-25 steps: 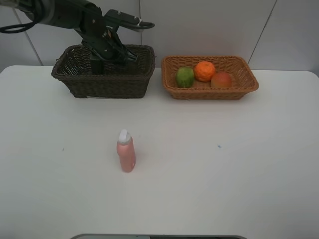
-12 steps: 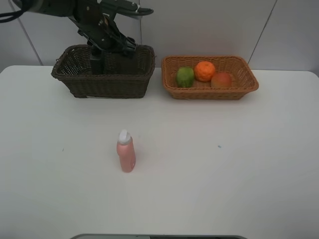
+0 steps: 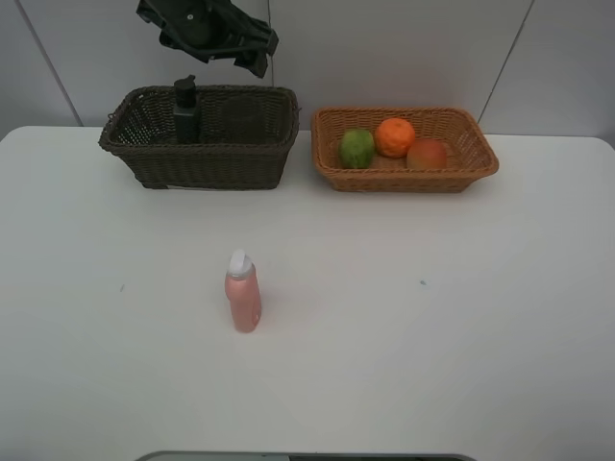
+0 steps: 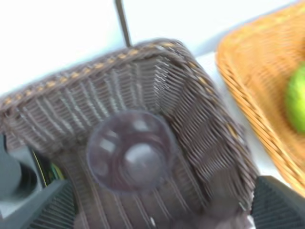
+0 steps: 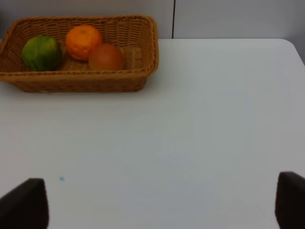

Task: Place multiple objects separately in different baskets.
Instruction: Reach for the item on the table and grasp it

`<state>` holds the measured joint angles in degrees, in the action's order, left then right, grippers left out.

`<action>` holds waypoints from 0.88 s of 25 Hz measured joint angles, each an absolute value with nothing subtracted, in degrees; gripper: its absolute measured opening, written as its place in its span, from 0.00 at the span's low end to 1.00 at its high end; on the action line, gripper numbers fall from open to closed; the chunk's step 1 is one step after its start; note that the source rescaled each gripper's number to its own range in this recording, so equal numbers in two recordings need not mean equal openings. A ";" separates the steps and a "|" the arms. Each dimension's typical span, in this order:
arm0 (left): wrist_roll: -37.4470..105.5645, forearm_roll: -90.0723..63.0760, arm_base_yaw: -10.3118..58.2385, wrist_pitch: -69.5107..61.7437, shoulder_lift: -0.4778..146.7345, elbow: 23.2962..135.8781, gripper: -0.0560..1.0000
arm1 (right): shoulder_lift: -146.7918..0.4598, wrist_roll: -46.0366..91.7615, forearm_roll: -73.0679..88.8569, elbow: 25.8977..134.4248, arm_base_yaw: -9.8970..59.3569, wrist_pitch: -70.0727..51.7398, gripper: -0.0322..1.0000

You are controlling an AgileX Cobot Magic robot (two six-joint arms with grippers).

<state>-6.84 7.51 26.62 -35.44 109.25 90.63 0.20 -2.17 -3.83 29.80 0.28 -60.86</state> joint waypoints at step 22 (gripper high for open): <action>-20.82 3.01 39.08 -52.13 95.15 73.74 1.00 | 0.20 -2.17 -3.83 29.80 0.28 -60.86 1.00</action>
<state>-20.82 3.01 39.08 -52.13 95.15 73.74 0.20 -2.17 -3.83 29.80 0.28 -60.86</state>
